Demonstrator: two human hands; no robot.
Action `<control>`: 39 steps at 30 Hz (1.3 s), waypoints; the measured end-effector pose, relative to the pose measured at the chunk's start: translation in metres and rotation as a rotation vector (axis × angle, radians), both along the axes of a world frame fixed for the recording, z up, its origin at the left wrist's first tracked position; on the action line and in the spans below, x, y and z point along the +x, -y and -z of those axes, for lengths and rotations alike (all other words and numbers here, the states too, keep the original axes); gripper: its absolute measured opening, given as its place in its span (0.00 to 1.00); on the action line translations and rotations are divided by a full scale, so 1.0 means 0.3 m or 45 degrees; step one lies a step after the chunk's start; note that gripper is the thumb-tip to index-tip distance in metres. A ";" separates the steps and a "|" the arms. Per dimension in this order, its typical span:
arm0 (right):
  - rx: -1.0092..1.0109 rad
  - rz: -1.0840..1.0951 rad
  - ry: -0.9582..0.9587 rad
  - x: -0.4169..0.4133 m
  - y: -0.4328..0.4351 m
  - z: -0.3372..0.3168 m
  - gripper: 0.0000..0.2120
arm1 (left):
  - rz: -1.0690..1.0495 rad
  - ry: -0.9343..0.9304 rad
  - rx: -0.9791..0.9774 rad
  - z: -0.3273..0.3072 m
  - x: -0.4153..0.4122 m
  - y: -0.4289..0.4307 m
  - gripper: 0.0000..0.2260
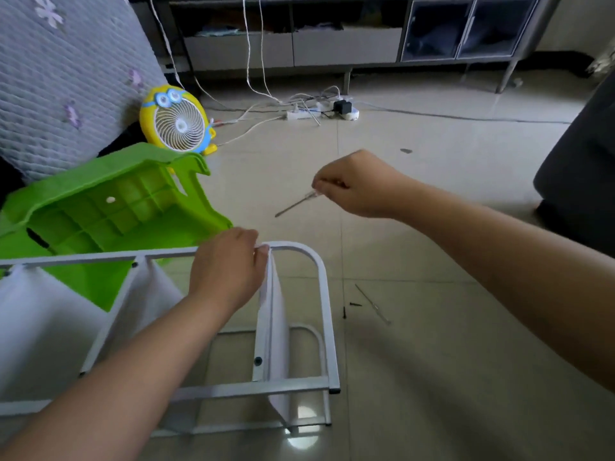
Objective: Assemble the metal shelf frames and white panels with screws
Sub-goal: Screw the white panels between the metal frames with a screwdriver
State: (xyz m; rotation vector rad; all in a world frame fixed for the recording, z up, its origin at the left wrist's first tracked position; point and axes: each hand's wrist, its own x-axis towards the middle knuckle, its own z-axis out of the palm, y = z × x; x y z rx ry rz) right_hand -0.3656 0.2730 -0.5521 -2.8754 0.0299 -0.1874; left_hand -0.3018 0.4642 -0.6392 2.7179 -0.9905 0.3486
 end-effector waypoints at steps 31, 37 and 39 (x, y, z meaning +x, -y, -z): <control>0.039 0.225 0.484 -0.111 0.112 0.724 0.15 | 0.179 0.025 -0.180 0.064 -0.005 0.111 0.23; 0.132 -0.253 0.977 -0.084 -0.114 0.397 0.11 | 0.158 0.006 -0.094 0.031 -0.079 -0.066 0.19; 0.114 -0.533 0.803 -0.136 -0.184 0.317 0.11 | 0.196 -0.073 -0.023 0.013 -0.134 -0.163 0.21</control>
